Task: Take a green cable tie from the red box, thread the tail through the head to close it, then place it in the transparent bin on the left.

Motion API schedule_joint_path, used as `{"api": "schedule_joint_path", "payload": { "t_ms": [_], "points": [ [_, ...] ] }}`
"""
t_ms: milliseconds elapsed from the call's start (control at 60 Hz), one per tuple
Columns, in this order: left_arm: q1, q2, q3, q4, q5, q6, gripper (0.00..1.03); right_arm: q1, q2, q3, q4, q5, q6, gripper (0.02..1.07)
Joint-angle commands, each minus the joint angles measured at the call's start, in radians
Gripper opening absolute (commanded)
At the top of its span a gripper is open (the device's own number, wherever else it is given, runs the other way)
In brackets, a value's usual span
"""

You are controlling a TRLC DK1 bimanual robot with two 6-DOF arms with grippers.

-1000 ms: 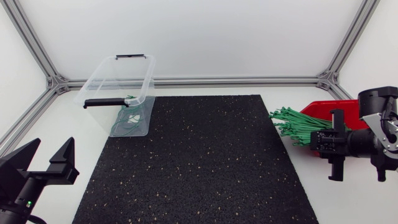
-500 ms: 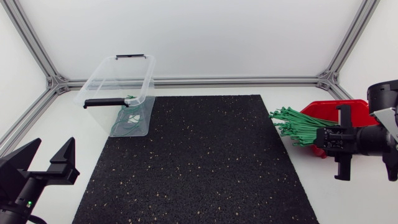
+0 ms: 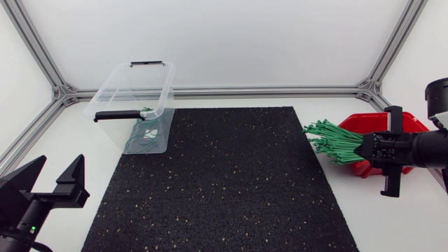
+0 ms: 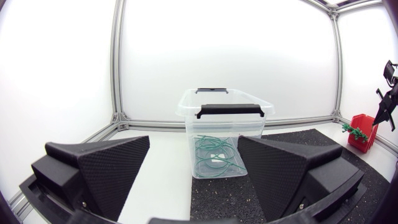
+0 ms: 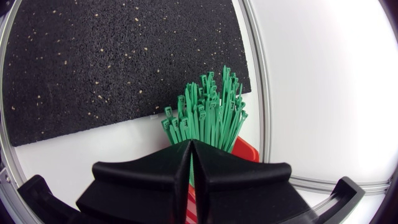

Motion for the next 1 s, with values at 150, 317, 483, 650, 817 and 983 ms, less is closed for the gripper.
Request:
{"api": "schedule_joint_path", "payload": {
  "t_ms": [150, 317, 483, 650, 817, 983],
  "points": [
    [-0.001, -0.004, -0.041, -0.009, -0.009, -0.013, 0.99, 0.017, 0.030, 0.095, -0.053, -0.073, 0.087, 0.10],
    [-0.003, -0.004, -0.041, -0.009, -0.009, -0.013, 0.99, 0.026, 0.046, 0.158, -0.078, -0.128, 0.154, 0.10],
    [-0.003, -0.004, -0.041, -0.009, -0.009, -0.013, 0.99, 0.023, 0.069, 0.220, -0.081, -0.185, 0.239, 0.10],
    [-0.003, -0.004, -0.041, -0.009, -0.009, -0.013, 0.99, -0.044, 0.119, 0.344, -0.132, -0.325, 0.351, 0.10],
    [-0.004, -0.004, -0.041, -0.009, -0.009, -0.013, 0.99, -0.156, 0.165, 0.451, -0.162, -0.474, 0.464, 0.10],
    [-0.006, -0.004, -0.041, -0.009, -0.009, -0.013, 0.99, -0.259, 0.196, 0.502, -0.135, -0.576, 0.542, 0.10]
  ]
}}
